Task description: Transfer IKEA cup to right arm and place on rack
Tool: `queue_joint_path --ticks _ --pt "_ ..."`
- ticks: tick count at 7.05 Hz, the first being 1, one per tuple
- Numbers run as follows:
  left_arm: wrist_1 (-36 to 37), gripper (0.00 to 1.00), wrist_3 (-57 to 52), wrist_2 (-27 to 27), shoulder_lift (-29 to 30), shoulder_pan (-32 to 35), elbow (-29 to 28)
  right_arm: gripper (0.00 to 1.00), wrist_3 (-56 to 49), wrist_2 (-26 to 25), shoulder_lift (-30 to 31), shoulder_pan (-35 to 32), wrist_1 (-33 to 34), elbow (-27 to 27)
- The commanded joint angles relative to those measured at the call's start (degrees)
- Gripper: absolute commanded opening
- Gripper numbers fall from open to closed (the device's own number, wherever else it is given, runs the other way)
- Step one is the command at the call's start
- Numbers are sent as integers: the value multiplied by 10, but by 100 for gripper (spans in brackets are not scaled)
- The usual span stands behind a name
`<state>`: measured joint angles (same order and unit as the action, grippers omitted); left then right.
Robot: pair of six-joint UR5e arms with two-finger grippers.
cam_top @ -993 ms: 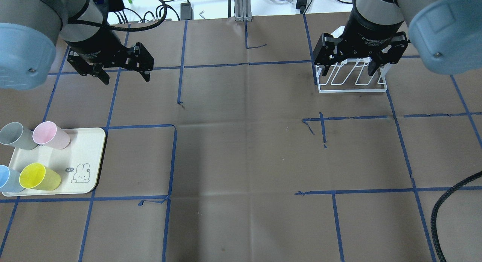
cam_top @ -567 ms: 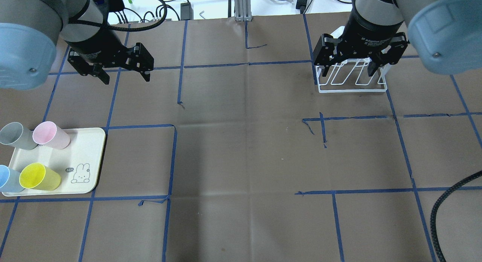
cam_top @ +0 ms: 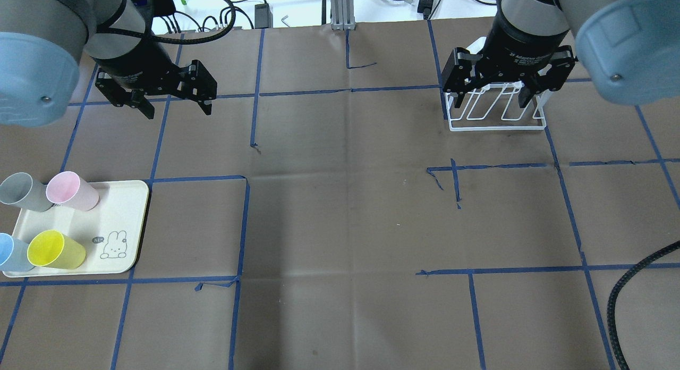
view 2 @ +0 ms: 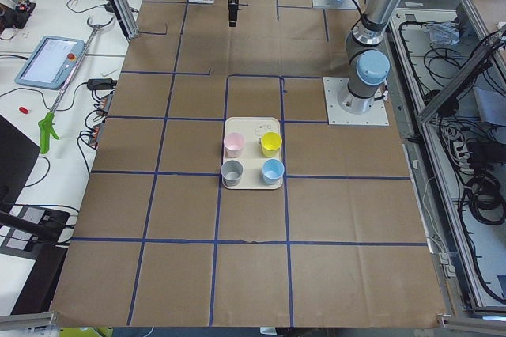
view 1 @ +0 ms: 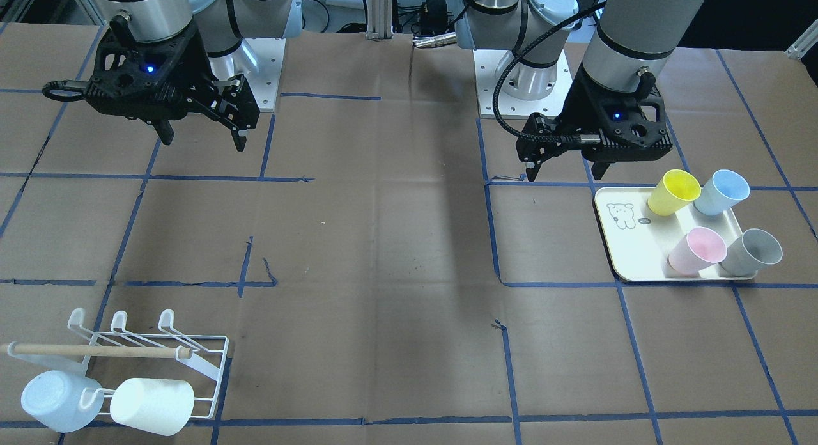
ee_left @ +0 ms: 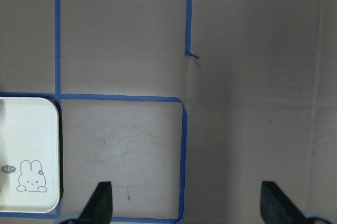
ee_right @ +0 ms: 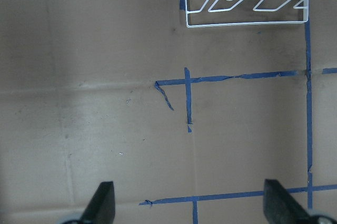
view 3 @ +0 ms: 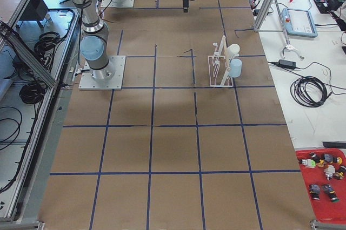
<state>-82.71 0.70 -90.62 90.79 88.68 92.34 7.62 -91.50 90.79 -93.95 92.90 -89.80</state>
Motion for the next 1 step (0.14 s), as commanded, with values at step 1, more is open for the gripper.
queue_joint_path --ticks 1 --pt "0 99 0 0 0 0 0 100 0 1 -1 0 0 0"
